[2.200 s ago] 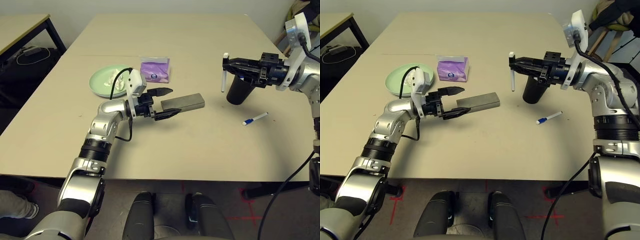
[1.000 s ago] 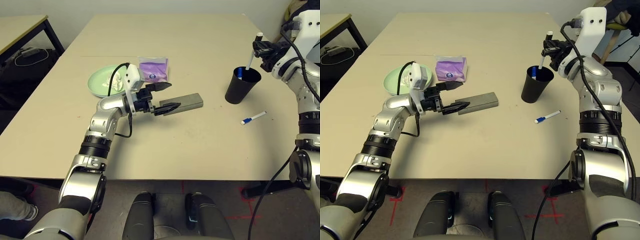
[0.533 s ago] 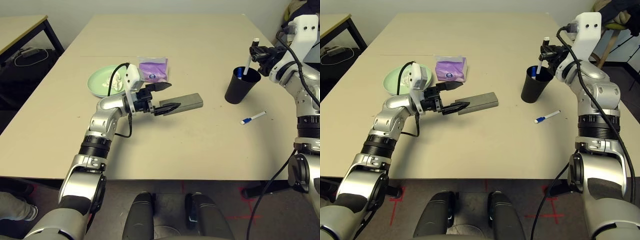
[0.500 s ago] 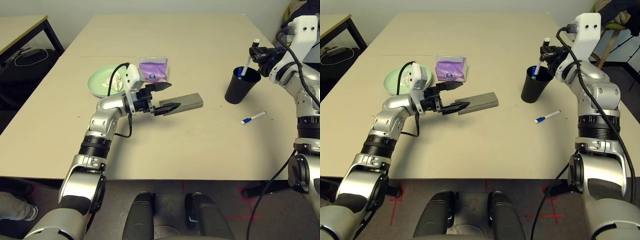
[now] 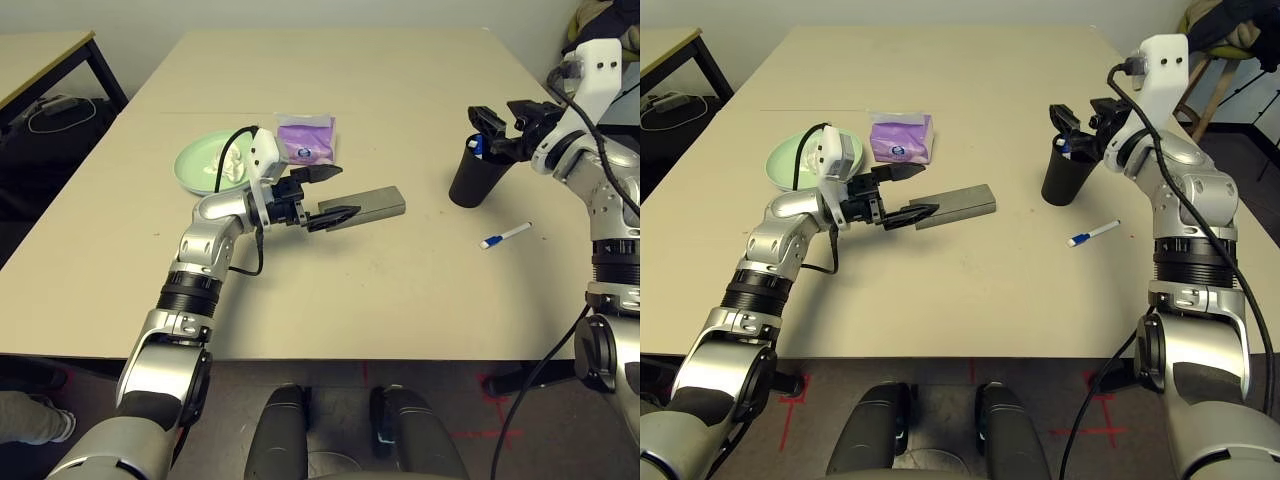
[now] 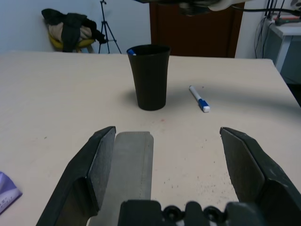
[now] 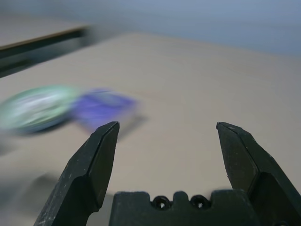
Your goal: Organize and tidy the items on the table.
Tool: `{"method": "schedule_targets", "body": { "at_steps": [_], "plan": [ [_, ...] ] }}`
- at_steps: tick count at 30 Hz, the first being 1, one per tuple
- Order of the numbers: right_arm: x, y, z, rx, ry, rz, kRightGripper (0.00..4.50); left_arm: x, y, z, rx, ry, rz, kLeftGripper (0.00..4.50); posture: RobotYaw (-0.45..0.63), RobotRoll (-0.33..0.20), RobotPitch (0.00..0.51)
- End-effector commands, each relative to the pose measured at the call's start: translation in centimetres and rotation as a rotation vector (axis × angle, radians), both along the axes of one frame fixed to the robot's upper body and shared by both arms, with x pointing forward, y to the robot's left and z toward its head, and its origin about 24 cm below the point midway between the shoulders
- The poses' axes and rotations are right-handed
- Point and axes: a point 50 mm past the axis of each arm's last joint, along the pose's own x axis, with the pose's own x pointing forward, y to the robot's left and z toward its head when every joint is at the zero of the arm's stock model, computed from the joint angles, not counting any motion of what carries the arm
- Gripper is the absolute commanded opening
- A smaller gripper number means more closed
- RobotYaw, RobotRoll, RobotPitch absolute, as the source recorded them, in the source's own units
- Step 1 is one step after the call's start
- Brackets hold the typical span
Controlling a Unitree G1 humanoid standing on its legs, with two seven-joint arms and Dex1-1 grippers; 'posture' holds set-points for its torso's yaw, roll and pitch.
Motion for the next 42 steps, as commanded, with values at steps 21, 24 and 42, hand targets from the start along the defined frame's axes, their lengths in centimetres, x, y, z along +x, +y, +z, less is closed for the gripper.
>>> {"method": "schedule_targets", "body": {
  "at_steps": [21, 24, 42],
  "plan": [
    [0.2, -4.7, -5.4, -1.127, 0.157, 0.381, 4.47, -1.6, -0.6, -1.5, 0.028, 0.014, -0.041, 4.5, 0.18, 0.0, 0.122],
    [0.4, -5.1, -5.4, -1.255, 0.155, 0.421, 4.47, -1.8, -0.5, -1.6, 0.029, 0.016, -0.042, 4.5, 0.19, 0.0, 0.13],
    [1.3, -4.3, -5.9, -1.606, 0.054, 0.606, 4.47, -2.7, -0.1, -1.7, 0.021, 0.022, -0.003, 4.5, 0.26, 0.0, 0.165]
  ]
}}
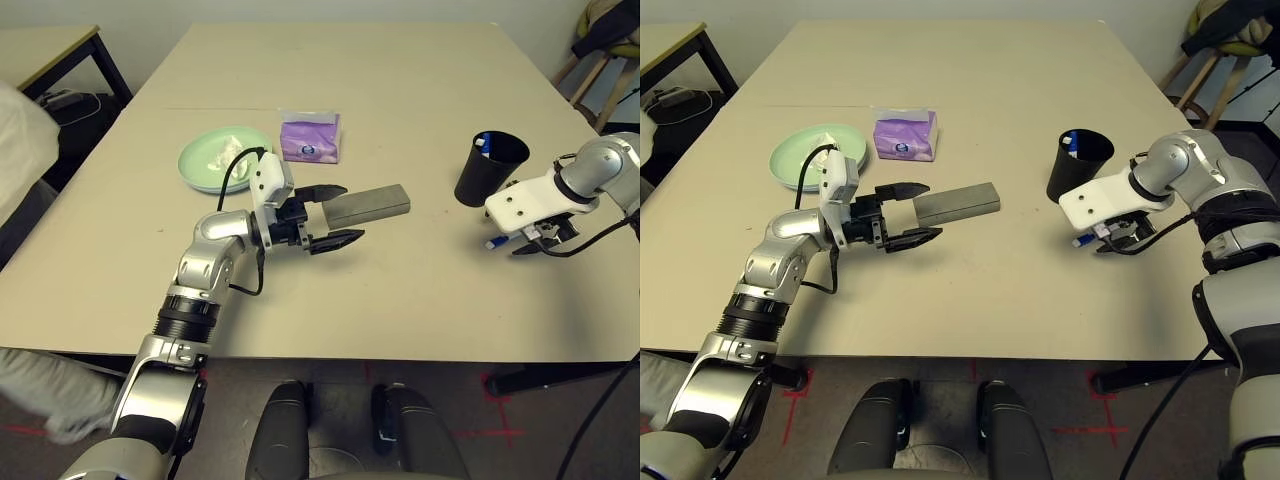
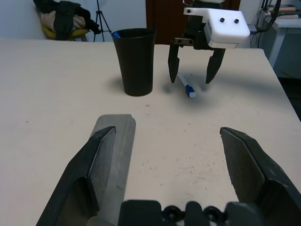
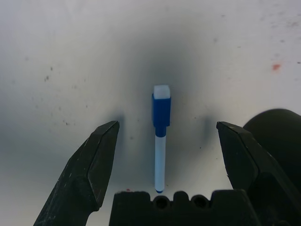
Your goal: Organize and tidy the items on the table.
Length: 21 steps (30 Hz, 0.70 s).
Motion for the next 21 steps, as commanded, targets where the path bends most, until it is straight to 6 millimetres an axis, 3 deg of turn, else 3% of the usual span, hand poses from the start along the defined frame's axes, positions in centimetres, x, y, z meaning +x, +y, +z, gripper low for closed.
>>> {"method": "schedule_targets", "body": {
  "at_steps": [1, 21],
  "plan": [
    [0.0, -0.09, -0.07, -0.043, 0.009, 0.023, 4.47, -0.42, 0.19, -0.15, -0.001, 0.007, 0.011, 4.5, 0.27, 0.0, 0.168],
    [-0.44, -0.85, -0.99, -0.085, 0.065, 0.017, 4.47, -0.57, 0.27, -0.3, -0.006, 0.013, 0.036, 4.5, 0.28, 0.0, 0.177]
  ]
}}
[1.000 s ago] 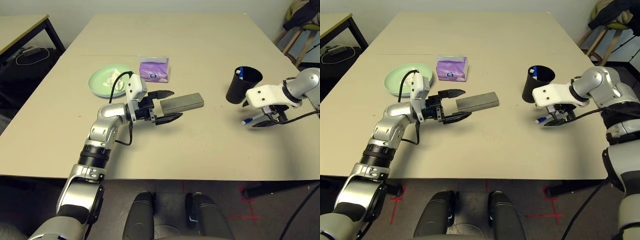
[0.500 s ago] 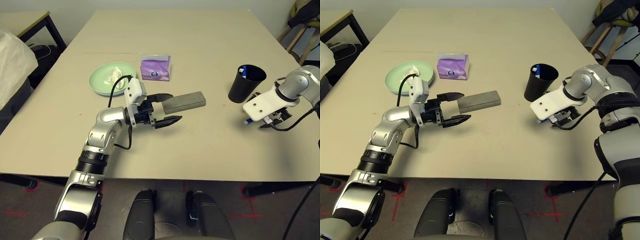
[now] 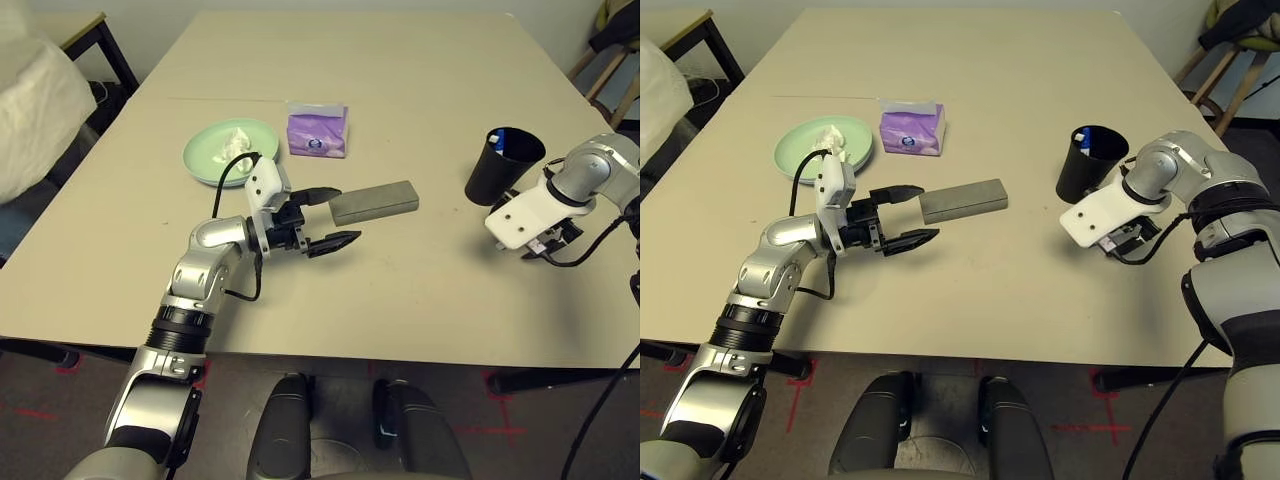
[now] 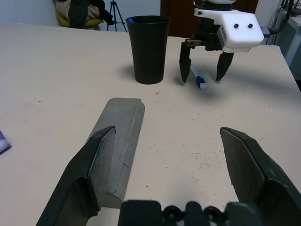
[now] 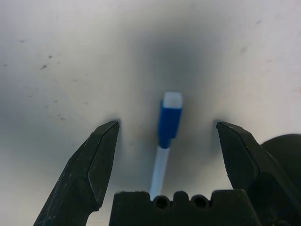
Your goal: Organize and tidy the items on the table.
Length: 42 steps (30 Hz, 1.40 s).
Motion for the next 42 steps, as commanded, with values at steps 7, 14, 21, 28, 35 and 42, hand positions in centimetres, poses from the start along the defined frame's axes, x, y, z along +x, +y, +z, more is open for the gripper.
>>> {"method": "schedule_targets", "body": {
  "at_steps": [7, 14, 21, 28, 35, 42],
  "plan": [
    [-0.1, -0.2, -0.6, 0.024, 0.035, -0.047, 3.55, -0.2, 0.0, 0.0, -0.003, -0.002, -0.01, 4.5, 0.28, 0.0, 0.173],
    [0.0, 0.4, -0.7, 0.064, 0.056, -0.063, 0.75, -0.2, 0.1, 0.1, 0.004, -0.009, -0.008, 4.5, 0.29, 0.0, 0.168],
    [0.5, 1.6, 0.9, 0.197, 0.085, -0.106, 0.41, -0.1, 0.1, 0.1, 0.007, -0.012, -0.007, 4.5, 0.28, 0.0, 0.157],
    [1.4, 3.7, 5.5, 0.703, 0.134, -0.295, 0.41, 0.4, 0.1, 0.4, 0.013, -0.019, -0.016, 4.5, 0.25, 0.0, 0.134],
    [0.2, 3.7, 10.0, 1.113, 0.214, -0.337, 0.41, 0.9, -0.1, 0.4, 0.021, -0.026, -0.038, 4.5, 0.21, 0.0, 0.116],
    [0.0, 3.6, 11.4, 1.518, 0.115, -0.419, 0.41, 1.4, -0.4, 0.5, 0.033, -0.038, -0.06, 4.5, 0.17, 0.0, 0.103]
  ]
}}
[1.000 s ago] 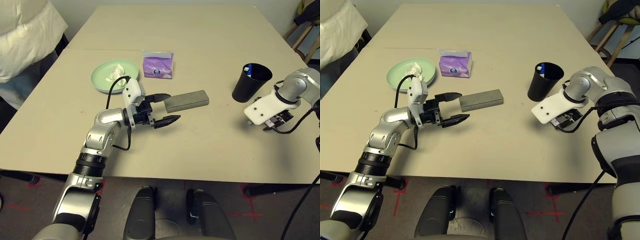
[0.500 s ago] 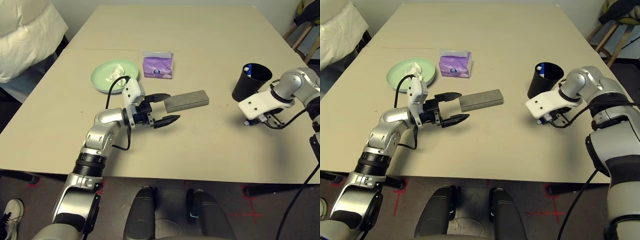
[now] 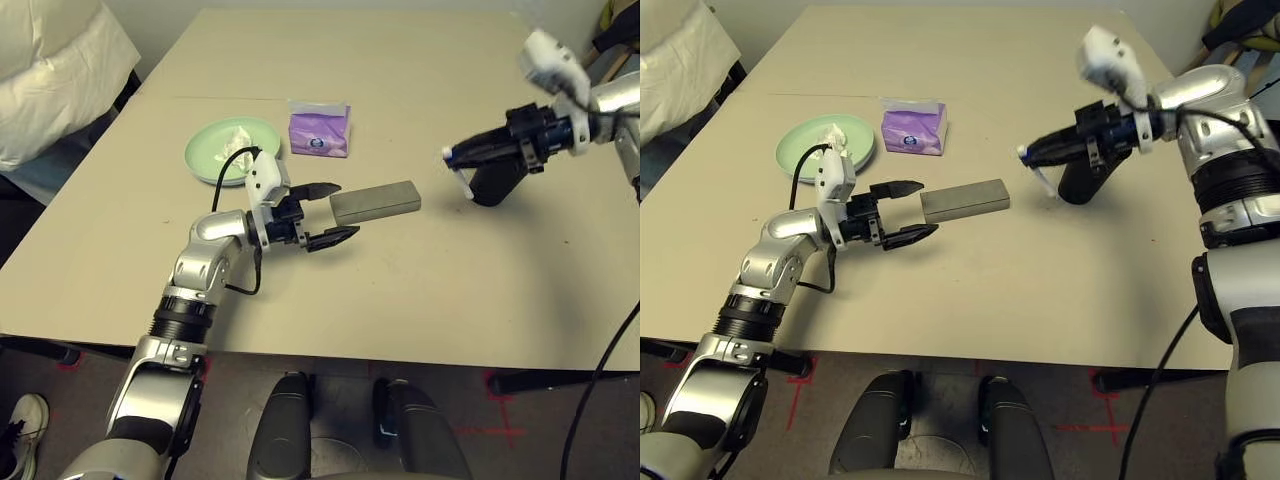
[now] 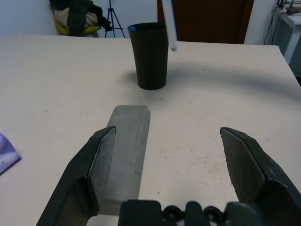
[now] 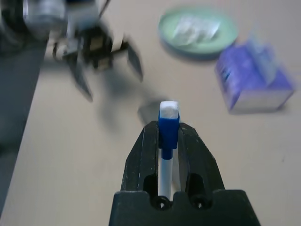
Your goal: Organize and tidy the items on the table.
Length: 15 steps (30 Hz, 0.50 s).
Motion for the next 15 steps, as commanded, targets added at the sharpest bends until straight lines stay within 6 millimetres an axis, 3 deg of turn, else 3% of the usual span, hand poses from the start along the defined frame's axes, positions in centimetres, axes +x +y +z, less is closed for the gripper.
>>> {"method": "schedule_targets", "body": {
  "at_steps": [1, 10, 12, 15],
  "plan": [
    [0.0, -0.3, -0.2, 0.171, -0.032, -0.138, 0.41, 0.2, -0.3, -0.3, 0.023, 0.0, -0.023, 4.5, 0.16, 0.0, 0.104],
    [0.9, -1.2, -0.6, 0.492, -0.092, -0.544, 0.41, 0.3, -0.4, -0.5, 0.028, 0.004, -0.025, 4.5, 0.15, 0.0, 0.097],
    [1.0, -1.8, -1.0, 0.519, -0.106, -0.666, 0.41, 0.3, -0.4, -0.4, 0.028, 0.002, -0.025, 4.5, 0.15, 0.0, 0.096],
    [0.8, -1.9, -1.2, 0.508, -0.134, -0.717, 0.41, 0.4, -0.4, -0.4, 0.027, 0.0, -0.023, 4.5, 0.15, 0.0, 0.095]
  ]
}}
